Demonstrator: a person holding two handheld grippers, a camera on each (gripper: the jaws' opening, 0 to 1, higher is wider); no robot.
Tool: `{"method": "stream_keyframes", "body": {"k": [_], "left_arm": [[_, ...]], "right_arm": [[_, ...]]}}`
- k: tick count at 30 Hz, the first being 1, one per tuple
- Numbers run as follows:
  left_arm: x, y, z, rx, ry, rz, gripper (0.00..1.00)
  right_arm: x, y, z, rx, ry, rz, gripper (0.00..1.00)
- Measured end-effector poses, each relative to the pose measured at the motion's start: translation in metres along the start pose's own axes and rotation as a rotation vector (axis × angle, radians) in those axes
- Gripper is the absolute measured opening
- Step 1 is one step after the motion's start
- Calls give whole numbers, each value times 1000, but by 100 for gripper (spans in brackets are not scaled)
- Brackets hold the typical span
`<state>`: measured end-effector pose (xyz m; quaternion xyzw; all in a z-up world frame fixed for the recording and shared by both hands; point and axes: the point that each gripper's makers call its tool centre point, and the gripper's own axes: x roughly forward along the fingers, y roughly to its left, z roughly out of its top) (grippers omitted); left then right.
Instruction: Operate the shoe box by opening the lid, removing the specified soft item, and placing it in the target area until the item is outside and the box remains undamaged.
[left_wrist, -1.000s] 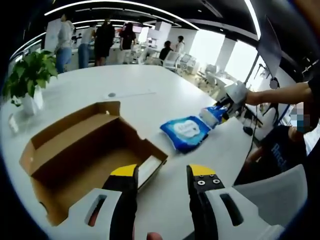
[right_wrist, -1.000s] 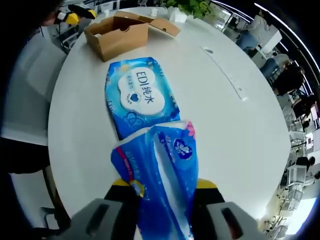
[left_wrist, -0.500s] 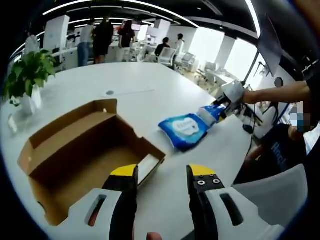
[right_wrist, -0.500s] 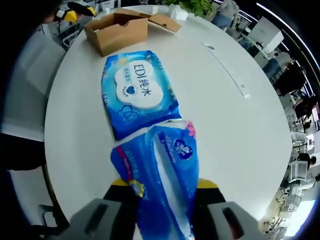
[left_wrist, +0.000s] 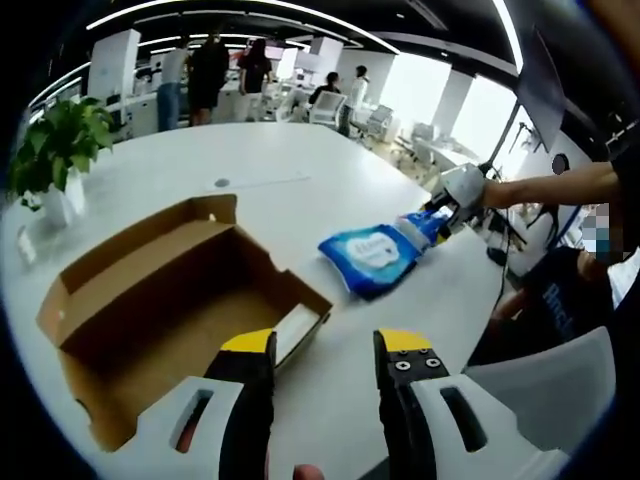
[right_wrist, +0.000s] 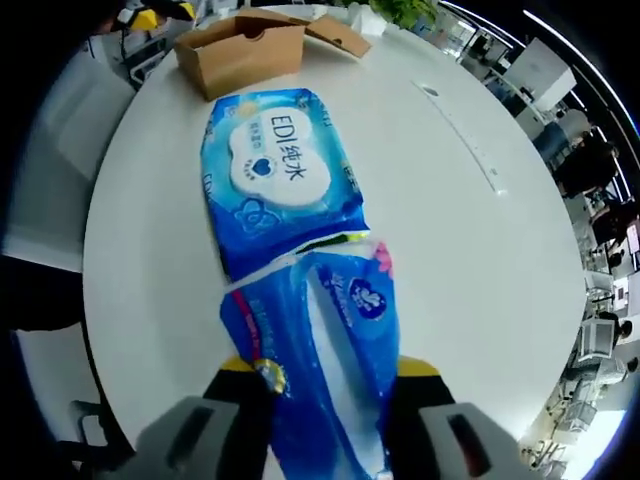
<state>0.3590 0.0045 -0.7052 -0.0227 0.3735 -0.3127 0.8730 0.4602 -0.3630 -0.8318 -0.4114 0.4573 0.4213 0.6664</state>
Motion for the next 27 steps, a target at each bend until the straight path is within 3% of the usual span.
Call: {"method": "stream_keyframes", "body": {"k": [12,27], "left_arm": [[1,2,2,6,1,-4,39],[2,7,-1,-16,-7,-11,39]], "right_arm": [[10,5,-6,-20,19,12,44],[2,1,-8,-14,17,-7,48]]}}
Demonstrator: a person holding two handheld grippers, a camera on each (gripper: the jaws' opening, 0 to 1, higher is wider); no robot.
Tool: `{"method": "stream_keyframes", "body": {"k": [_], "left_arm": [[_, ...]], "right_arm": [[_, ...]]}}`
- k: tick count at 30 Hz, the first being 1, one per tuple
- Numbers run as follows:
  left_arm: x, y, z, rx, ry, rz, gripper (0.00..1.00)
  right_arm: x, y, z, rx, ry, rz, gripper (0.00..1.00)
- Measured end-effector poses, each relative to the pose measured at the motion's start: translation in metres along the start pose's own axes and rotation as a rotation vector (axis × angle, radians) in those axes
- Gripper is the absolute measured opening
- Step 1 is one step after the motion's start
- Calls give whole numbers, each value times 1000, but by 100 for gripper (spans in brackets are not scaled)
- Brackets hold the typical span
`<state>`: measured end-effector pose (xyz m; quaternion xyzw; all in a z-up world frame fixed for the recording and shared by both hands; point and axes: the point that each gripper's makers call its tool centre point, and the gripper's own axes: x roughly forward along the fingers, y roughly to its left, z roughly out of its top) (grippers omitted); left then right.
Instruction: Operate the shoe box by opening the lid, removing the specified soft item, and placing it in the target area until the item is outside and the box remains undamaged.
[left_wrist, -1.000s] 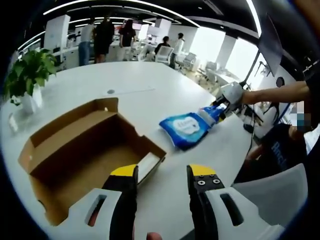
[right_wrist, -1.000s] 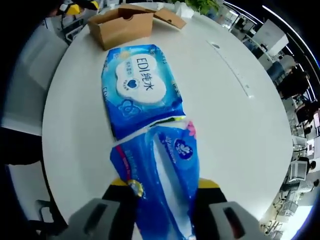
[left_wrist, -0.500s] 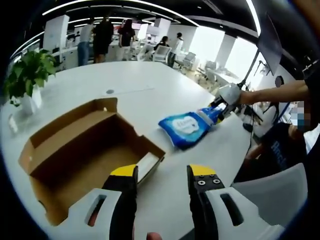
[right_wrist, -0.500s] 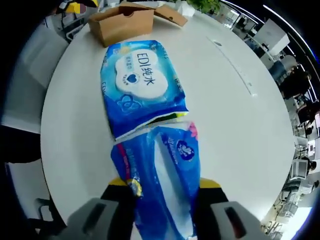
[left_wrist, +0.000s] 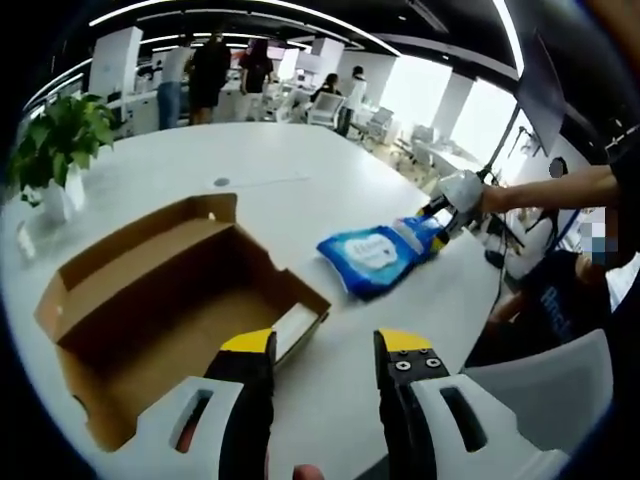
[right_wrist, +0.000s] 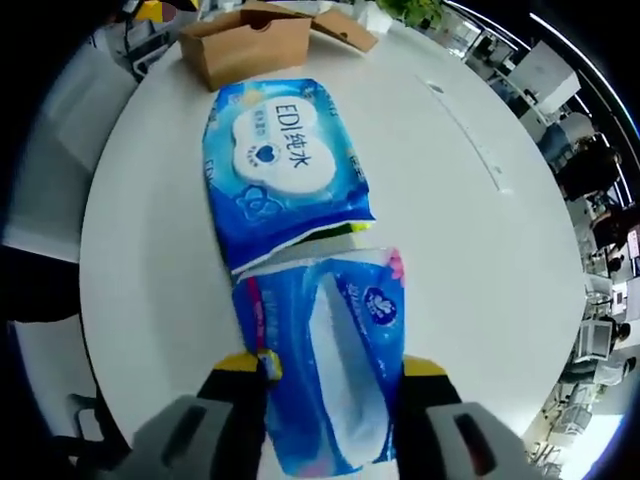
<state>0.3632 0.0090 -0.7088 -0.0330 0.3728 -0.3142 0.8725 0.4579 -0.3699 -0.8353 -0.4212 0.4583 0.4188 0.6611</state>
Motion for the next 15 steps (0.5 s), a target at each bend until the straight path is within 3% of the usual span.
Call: {"method": "stream_keyframes", "body": {"k": [15], "left_arm": [[-2,-4,0,11,-6,-18,39]], "right_arm": [[-18,-7,-9,42,9,-56,47]]}}
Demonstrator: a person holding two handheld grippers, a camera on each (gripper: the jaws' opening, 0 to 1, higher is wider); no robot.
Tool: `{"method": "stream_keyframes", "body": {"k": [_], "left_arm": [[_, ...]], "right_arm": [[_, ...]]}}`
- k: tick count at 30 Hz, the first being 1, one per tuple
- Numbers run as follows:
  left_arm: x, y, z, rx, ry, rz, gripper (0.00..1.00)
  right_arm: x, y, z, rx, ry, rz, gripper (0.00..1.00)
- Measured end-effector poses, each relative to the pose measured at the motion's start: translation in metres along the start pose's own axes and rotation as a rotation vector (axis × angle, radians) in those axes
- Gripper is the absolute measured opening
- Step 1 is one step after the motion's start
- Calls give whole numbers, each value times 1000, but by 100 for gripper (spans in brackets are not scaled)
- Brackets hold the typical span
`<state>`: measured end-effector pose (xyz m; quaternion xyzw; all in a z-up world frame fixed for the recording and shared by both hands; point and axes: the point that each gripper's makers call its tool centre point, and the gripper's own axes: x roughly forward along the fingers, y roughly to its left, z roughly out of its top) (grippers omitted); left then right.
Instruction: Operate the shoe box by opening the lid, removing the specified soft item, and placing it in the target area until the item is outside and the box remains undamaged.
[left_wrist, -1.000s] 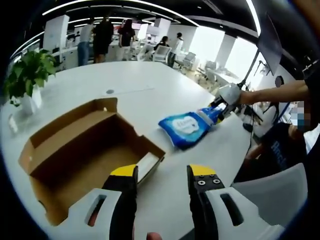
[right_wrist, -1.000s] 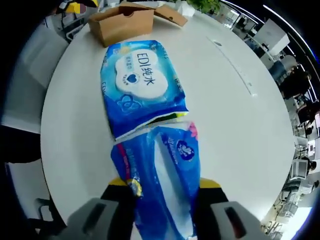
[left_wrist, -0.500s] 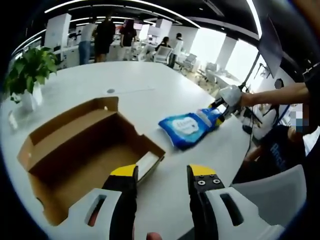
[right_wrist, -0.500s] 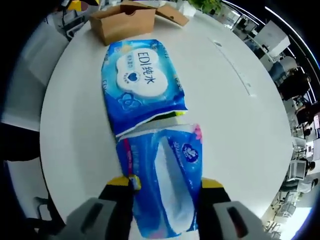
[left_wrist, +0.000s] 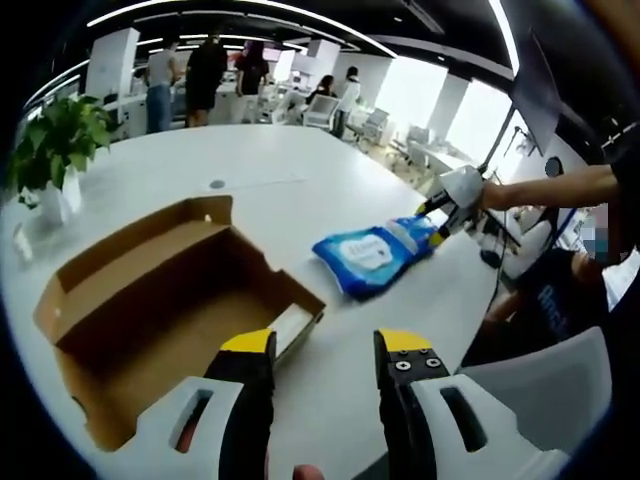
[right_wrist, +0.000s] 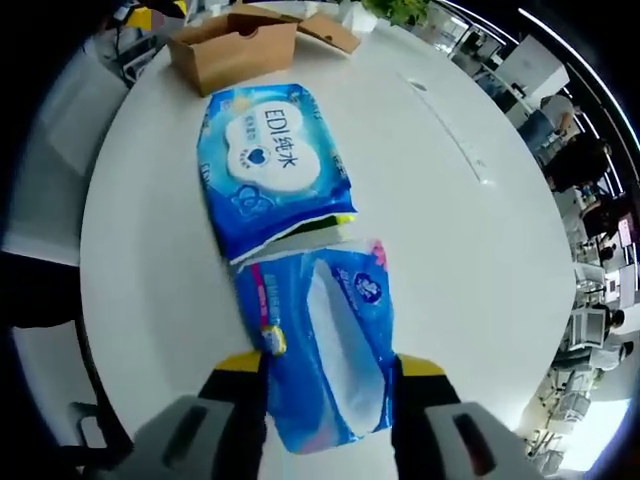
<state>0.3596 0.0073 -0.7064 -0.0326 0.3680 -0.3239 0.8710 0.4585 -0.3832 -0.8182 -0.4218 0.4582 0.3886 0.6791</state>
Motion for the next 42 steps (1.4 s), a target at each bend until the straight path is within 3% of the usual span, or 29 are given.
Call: {"method": "stream_keyframes", "body": {"k": [14,30,42], "left_arm": [[0,-5,6,5,-10,-30,40],[-1,-9,3,16,-4,-55,40],[-13,-3,1,18,-15,-55,40]], "right_arm": [[-23,-11,-6,70,-21,-48,48],[-40,-9,-7,144,-43,-69,48],[-50,-1,0,186,-70,-84,47]]}}
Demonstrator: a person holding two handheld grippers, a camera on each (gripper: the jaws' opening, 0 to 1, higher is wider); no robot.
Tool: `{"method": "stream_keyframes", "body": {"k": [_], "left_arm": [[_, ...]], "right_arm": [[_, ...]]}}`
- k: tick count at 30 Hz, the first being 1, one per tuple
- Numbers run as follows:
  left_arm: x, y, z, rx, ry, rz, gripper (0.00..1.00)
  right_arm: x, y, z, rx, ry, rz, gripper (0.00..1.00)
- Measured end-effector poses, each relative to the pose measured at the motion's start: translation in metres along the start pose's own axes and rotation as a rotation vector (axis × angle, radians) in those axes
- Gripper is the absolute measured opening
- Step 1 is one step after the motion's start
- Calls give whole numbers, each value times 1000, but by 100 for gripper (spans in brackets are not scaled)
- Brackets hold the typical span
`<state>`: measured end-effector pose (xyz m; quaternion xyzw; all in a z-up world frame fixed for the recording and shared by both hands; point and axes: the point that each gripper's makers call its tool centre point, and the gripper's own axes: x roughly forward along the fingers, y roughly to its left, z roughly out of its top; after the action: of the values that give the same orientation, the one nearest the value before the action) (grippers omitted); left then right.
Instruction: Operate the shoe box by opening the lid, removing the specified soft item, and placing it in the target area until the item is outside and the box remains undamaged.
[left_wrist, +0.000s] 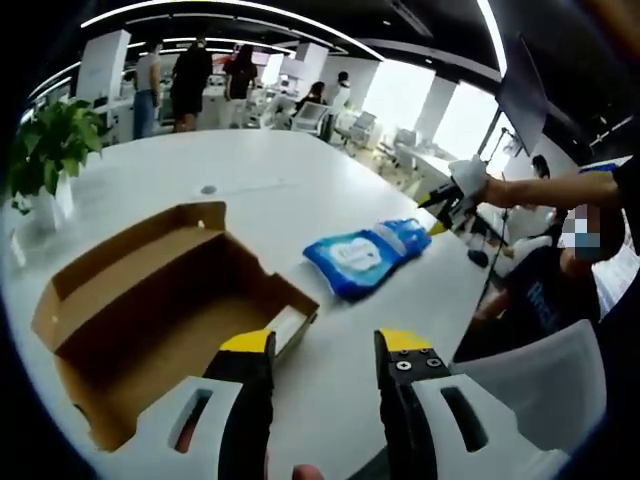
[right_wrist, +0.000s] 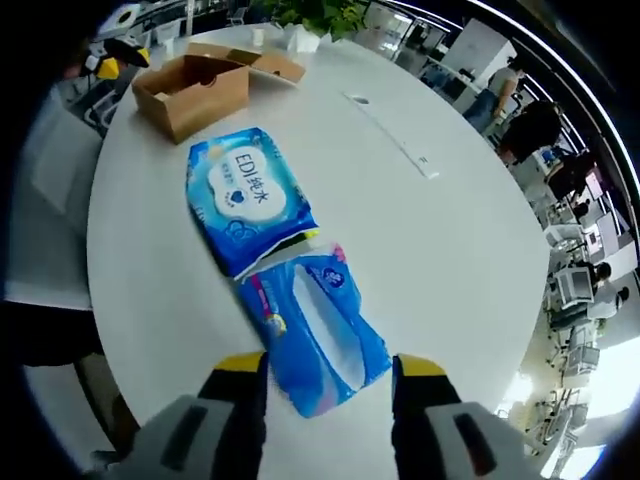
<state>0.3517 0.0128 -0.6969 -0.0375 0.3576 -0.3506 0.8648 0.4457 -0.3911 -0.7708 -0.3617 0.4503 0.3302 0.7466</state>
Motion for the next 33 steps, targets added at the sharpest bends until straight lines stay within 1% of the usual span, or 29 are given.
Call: {"method": "stream_keyframes", "body": {"k": [4,9,11,13,16,18,19,20,22,24,28,31,33], "left_arm": [[-4,2,-3,-1,-2,0,40],[-9,3,-6,-3,-5,0,40],[-12,4,-6,-3,-7,1,40],[-15,5,-6,0,-8,2,40],[-19,7,-5,-3,-14,4,40],[-22,8,-5,-3,-17,4,40],[-22,9,-6,-3,-18,4,40],[-24,10,-6,-3,-19,3,40],[-25,10,-8,-3,-18,3,40],[-28,12,-8,-5,-21,4,40],[-31,14,-11,-9,-24,4,40],[-35,14,-14,-13,-27,5,40],[-38,14,-16,-15,-28,7,40]], "right_arm": [[-4,1,5,22,-15,-11,47],[-10,-1,14,77,-53,-33,47],[-14,-1,21,98,-78,-44,47],[-19,-2,31,127,-121,-61,47],[-25,0,46,200,-184,-69,47],[-26,1,52,238,-215,-70,48],[-29,0,57,245,-233,-86,48],[-30,0,60,226,-242,-99,48],[-33,5,68,218,-252,-108,48],[-36,8,80,225,-294,-112,48],[-44,23,98,226,-327,-110,48],[-47,36,113,241,-357,-93,49],[-49,41,121,255,-378,-84,49]]}}
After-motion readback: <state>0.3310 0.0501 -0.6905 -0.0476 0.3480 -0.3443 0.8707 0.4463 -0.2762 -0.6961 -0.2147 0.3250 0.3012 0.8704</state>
